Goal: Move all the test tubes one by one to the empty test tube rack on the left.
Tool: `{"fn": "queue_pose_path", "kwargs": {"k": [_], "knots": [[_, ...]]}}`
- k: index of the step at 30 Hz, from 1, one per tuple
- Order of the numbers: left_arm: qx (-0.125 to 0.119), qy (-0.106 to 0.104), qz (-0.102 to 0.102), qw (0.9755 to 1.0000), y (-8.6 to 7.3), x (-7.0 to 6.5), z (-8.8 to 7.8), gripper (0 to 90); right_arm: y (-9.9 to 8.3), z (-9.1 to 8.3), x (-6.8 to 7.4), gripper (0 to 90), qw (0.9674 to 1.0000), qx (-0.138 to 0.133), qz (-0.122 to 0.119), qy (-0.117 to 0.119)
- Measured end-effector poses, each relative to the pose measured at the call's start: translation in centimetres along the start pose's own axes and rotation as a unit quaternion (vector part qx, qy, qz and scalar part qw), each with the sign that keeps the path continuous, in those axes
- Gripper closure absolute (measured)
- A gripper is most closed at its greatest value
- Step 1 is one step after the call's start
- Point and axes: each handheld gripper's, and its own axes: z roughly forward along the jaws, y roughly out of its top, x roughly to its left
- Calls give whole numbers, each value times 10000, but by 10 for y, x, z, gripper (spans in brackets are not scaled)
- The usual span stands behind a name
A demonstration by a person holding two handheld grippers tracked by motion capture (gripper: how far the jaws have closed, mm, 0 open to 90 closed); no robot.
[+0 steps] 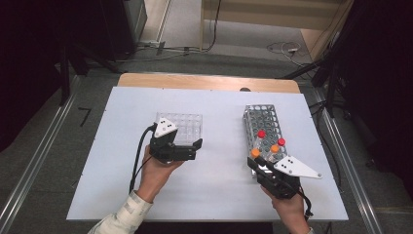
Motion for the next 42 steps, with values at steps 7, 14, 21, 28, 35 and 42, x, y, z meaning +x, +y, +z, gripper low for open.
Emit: {"fn": "queue_pose_path", "kwargs": {"k": [7,14,21,28,35,42], "knots": [[13,-17,25,10000,0,-3,1,69,3,13,8,714,9999,43,-70,111],[-35,-92,-21,9999,1,-3,-2,70,6,30,18,714,9994,119,-209,230],[-44,-85,-43,9999,1,-3,-3,71,10,47,26,714,9990,184,-250,307],[-113,-113,-69,9998,2,-3,-7,76,16,68,38,715,9983,255,-343,399],[-164,-222,-112,9996,3,-5,-8,76,22,88,49,714,9974,353,-414,464],[-139,-236,4,9996,2,-9,-8,121,28,106,60,714,9967,440,-416,536]]}}
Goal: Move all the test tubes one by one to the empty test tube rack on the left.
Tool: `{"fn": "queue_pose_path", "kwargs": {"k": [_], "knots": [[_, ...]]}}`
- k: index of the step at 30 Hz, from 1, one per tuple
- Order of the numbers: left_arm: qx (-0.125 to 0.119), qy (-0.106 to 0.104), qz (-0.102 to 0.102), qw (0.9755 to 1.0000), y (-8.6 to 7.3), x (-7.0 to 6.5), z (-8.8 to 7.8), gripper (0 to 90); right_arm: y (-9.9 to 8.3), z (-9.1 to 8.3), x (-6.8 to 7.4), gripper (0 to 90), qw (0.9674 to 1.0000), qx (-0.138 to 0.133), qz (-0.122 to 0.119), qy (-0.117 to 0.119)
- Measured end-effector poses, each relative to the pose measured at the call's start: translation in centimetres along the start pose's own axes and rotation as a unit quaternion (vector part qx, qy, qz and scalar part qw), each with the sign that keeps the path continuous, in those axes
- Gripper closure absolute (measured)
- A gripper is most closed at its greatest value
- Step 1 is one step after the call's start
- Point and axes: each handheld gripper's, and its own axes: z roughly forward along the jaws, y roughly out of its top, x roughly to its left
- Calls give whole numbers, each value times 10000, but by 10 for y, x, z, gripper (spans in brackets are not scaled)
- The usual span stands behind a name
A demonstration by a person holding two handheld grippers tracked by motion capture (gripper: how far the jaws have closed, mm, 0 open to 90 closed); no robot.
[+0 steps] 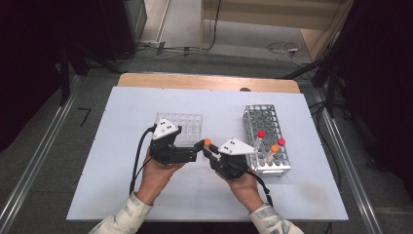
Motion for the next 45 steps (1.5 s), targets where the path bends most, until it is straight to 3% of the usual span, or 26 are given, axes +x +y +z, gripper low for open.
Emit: {"fn": "queue_pose_path", "kwargs": {"k": [6,16,24,30,33,36,45], "knots": [[0,-78,74,9999,-1,-1,0,191,8,9,10,714,9999,-19,-33,100],[43,-230,333,9992,-5,-3,1,491,14,15,16,714,9998,-51,-80,166],[71,-241,326,9992,-7,-2,3,684,16,17,16,714,9998,-68,-45,172],[62,-250,280,9993,-7,-1,2,697,16,17,16,696,9997,-80,-68,217],[54,-255,272,9993,-6,0,1,700,16,16,16,556,9994,-93,-121,320],[54,-242,258,9994,-6,0,1,700,15,14,16,481,9993,-36,-161,333],[2,-85,140,9999,-3,5,-2,700,7,-12,5,381,9993,-63,-109,360]]}}
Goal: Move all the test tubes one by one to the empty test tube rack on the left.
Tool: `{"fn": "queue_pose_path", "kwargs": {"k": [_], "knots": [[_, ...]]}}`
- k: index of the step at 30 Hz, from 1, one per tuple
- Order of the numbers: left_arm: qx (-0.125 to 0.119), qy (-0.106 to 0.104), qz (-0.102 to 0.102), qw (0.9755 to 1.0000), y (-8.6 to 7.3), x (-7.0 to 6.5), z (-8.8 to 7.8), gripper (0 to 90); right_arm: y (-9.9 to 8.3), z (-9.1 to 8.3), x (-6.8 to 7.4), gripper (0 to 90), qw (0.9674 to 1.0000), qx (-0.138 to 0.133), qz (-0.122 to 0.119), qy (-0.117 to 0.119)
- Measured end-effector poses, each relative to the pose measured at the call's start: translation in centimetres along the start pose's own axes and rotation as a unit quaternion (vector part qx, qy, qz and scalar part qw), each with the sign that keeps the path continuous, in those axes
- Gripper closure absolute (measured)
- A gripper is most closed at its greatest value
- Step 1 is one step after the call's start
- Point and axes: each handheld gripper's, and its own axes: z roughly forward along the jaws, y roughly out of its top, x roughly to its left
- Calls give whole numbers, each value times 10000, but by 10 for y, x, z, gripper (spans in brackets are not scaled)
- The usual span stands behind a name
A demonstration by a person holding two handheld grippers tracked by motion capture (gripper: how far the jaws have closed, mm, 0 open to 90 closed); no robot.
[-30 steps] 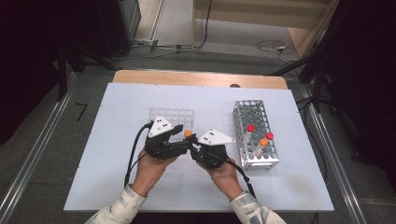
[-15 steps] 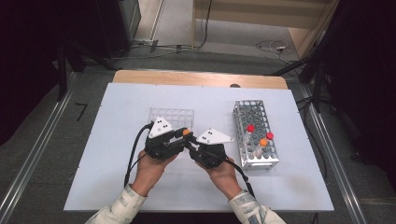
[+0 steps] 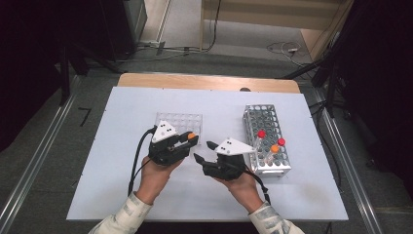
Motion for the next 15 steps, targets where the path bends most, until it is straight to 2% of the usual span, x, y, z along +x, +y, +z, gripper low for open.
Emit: {"fn": "queue_pose_path", "kwargs": {"k": [10,15], "knots": [[-89,109,-42,9999,9,5,-5,700,-18,-41,-13,333,9999,-27,161,-31],[-200,231,-156,9994,17,12,-10,701,-24,-59,-17,286,9998,-20,155,-89]]}}
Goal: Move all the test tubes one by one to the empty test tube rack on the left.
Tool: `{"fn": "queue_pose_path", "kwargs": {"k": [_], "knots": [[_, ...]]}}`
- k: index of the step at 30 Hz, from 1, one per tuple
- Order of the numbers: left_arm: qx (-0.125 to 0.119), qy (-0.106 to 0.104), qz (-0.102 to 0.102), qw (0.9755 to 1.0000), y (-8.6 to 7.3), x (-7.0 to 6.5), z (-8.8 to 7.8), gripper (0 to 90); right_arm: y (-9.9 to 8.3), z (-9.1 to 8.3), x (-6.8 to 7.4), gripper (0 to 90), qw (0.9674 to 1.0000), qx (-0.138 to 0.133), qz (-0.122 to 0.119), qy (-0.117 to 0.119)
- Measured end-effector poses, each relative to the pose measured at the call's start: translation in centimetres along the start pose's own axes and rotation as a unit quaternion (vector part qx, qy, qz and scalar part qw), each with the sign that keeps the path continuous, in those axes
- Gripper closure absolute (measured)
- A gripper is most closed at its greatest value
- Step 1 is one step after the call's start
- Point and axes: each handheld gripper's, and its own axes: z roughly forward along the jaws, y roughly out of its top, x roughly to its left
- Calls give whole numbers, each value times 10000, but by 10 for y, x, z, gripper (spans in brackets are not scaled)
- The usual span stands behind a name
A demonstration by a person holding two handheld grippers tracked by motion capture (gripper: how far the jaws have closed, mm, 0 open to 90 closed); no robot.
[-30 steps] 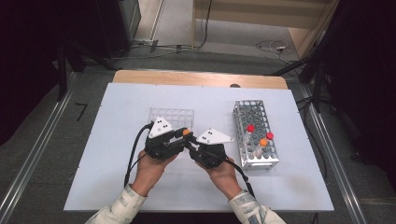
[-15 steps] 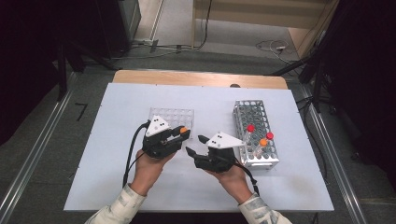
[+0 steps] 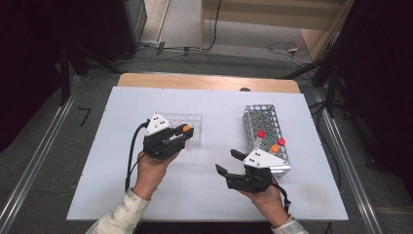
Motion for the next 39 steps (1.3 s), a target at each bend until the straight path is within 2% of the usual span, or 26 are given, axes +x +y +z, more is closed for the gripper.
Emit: {"fn": "queue_pose_path", "kwargs": {"k": [5,11,20,28,35,39], "knots": [[-30,224,4,9997,11,10,-3,700,-11,-16,-7,278,10000,19,62,-57],[-112,407,-43,9991,26,20,-3,701,-25,-30,-9,275,9998,44,163,-51],[-105,564,-13,9984,40,26,12,701,-29,-44,-13,276,9997,-86,215,-91],[-32,672,-44,9977,33,33,29,701,-32,-49,-18,280,9994,-123,275,-158],[1,711,-68,9974,22,35,35,701,-32,-50,-18,279,9994,-132,269,-165],[-72,833,57,9965,8,32,39,701,-32,-50,-19,279,9994,-138,270,-180]]}}
